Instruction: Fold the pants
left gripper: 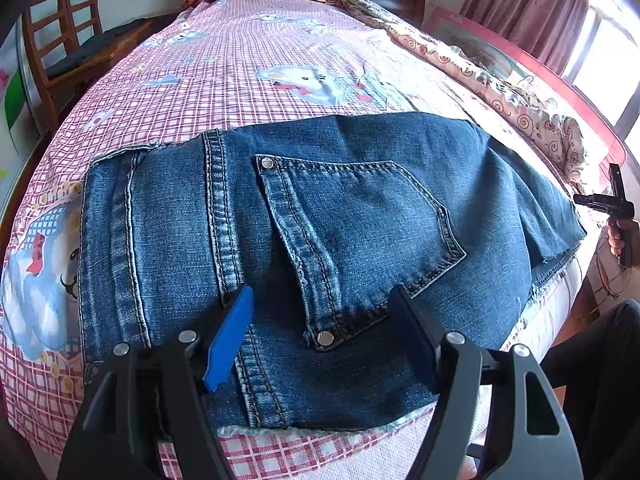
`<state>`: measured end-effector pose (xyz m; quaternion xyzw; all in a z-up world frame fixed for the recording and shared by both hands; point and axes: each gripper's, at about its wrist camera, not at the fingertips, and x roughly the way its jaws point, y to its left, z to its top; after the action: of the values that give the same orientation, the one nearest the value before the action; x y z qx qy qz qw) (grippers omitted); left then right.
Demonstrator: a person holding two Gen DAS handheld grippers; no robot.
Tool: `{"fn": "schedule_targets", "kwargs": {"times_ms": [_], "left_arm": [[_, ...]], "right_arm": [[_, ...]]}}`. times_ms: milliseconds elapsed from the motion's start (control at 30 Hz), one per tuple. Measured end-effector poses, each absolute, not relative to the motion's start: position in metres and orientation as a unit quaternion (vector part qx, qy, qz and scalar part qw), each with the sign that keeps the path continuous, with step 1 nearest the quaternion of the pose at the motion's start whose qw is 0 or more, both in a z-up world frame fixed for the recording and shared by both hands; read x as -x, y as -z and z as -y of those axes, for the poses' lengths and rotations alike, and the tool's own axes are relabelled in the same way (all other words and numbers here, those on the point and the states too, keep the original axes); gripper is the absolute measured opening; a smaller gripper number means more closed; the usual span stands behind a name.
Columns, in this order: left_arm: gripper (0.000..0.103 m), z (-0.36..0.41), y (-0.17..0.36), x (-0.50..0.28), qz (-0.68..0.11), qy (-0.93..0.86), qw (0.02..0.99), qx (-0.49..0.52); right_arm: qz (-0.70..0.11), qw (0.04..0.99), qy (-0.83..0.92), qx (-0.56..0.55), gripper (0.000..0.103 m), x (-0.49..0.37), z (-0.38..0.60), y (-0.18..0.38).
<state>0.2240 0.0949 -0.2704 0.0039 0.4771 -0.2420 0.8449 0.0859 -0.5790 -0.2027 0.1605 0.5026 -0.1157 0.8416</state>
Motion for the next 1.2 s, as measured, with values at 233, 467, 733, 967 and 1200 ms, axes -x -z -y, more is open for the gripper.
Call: {"fn": "schedule_targets", "kwargs": {"times_ms": [233,467,733,967,1200], "left_arm": [[0.072,-0.094,0.271,-0.226,-0.484,0.238,0.842,-0.002],[0.072,-0.096,0.271,-0.227,-0.488,0.256,0.834,-0.010],[0.072,-0.107,0.272,-0.232,-0.499,0.304,0.812,-0.007],[0.072,-0.100,0.272,-0.226,-0.489,0.291,0.822,-0.028],[0.072,-0.095,0.262,-0.222,-0.479,0.268,0.835,-0.042]], "right_arm": [[-0.515,0.828,0.091,-0.204,0.023,-0.088,0.590,0.219],[-0.515,0.831,0.060,-0.200,0.007,-0.081,0.598,0.208],[-0.546,0.820,0.055,-0.161,0.004,-0.087,0.600,0.217],[-0.489,0.846,0.136,-0.164,0.008,-0.074,0.599,0.193],[-0.483,0.868,0.008,-0.119,0.008,-0.086,0.457,0.179]]}}
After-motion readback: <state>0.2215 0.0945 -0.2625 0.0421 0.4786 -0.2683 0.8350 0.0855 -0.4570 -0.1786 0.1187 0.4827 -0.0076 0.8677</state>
